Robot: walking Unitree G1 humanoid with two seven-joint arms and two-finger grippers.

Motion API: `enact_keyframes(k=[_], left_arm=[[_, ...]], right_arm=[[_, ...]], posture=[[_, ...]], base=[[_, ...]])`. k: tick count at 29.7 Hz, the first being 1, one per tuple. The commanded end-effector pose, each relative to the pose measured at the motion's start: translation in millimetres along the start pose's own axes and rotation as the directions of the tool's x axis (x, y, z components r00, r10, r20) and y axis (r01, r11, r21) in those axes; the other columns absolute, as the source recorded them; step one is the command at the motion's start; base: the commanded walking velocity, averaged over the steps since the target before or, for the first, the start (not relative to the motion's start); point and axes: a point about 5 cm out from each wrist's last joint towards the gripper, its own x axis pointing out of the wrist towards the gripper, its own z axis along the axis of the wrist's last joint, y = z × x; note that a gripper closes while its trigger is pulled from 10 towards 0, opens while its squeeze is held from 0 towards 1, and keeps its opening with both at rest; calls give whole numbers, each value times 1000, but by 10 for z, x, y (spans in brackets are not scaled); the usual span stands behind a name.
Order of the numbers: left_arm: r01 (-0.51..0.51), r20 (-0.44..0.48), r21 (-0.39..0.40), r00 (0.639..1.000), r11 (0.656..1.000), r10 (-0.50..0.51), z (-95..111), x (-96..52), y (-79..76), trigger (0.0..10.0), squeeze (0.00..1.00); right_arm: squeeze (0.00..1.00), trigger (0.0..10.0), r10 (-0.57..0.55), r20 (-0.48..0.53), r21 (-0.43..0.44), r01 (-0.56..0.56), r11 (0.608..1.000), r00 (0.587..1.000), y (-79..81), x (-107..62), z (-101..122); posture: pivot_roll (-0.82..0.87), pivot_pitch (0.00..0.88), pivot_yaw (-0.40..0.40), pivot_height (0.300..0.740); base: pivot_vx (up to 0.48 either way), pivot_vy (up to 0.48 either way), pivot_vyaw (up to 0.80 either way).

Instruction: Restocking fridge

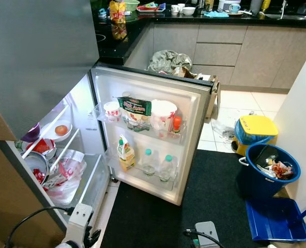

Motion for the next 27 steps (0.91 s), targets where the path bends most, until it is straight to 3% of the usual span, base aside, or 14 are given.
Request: enact_keyframes(k=[1, 6, 16, 27], left_arm=[[22, -4, 36, 1000, 999, -22, 6, 19, -69, 10000, 0], [24, -38, 53, 999, 998, -22, -16, 30, -83, 10000, 0], [24, -67, 117, 998, 993, -16, -49, 19, -63, 10000, 0], [-26, -34, 55, 999, 998, 27, 14, 51, -65, 10000, 0]], right_arm=[[0, 10000, -26, 33, -1, 26, 1000, 999, -45, 9, 64], [0, 10000, -27, 45, 38, 25, 999, 999, -32, 14, 81], [0, 10000, -10, 11, 36, 10, 999, 1000, -30, -40, -68], [0, 10000, -7, -6, 24, 7, 1000, 1000, -92, -44, -74]], posture=[[-96, 31, 17, 734], [-109, 29, 31, 734], [-143, 0, 27, 734], [-132, 0, 14, 734]], base=[[0, 0, 0], [0, 0, 0], [0, 0, 0], [0, 0, 0]])
